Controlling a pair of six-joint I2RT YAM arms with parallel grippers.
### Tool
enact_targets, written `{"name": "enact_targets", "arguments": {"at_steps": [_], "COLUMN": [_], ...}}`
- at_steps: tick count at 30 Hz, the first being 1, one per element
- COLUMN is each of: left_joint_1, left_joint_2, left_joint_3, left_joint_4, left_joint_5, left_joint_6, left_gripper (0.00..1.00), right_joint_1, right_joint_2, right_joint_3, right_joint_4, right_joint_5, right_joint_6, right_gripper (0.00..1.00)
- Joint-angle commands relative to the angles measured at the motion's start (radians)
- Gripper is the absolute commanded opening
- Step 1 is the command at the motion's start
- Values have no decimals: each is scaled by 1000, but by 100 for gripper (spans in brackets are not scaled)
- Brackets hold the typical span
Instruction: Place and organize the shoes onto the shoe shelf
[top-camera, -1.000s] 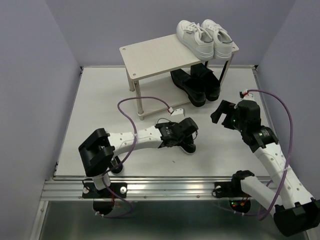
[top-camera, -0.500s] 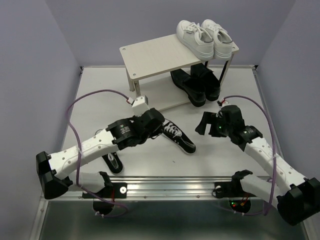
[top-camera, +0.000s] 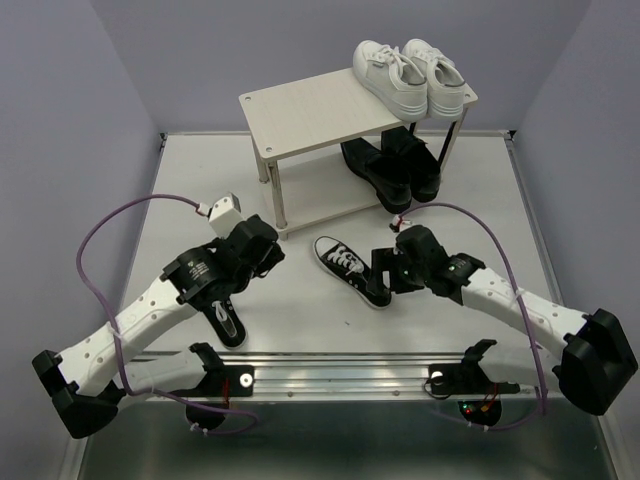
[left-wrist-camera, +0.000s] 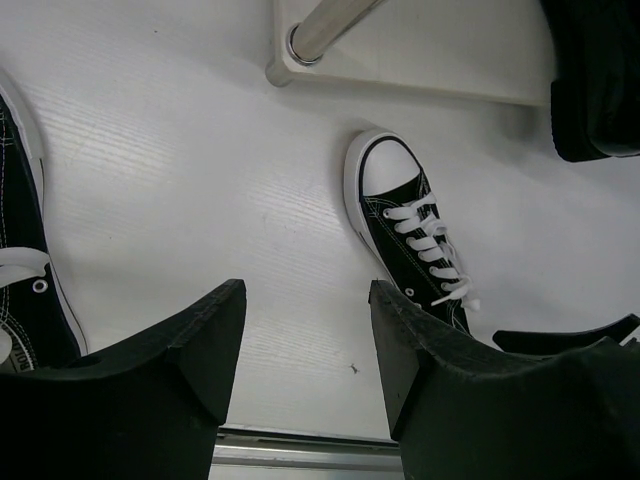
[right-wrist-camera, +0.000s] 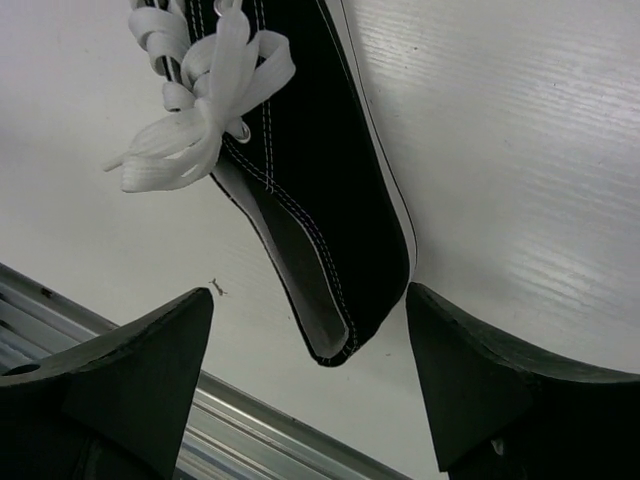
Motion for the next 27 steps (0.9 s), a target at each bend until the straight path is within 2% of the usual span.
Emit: {"name": "enact_targets", "arguments": {"at_steps": [1,9,16,19,23,25,27], "left_joint_1": [7,7,7,7,7,7,7], "left_joint_2": [3,23,9,1,-6,-11,-14], "left_joint_3": [5,-1,-16,-28,-31,-33,-34], "left_joint_4": [-20,17,25,34,37,39,37], "left_joint_5": [-27,-5,-10,-8,-11,-13,-16], "left_joint_6": [13,26,27,24,23,23,23], "left_gripper": [64,63,63,63,63,63,63], "right_joint_1": [49,83,112,112,112,121,121], "right_joint_2": [17,59,84,93,113,124,132], "right_joint_3": [-26,-23,-17,-8,14,22,26], "right_joint_4": [6,42,66,55,42,46,46], "right_joint_5": [73,93,114,157,160,151,156], "right_joint_6": [12,14,23,14,0,-8,-9], "right_gripper": [83,59,48,46,57,57,53]}}
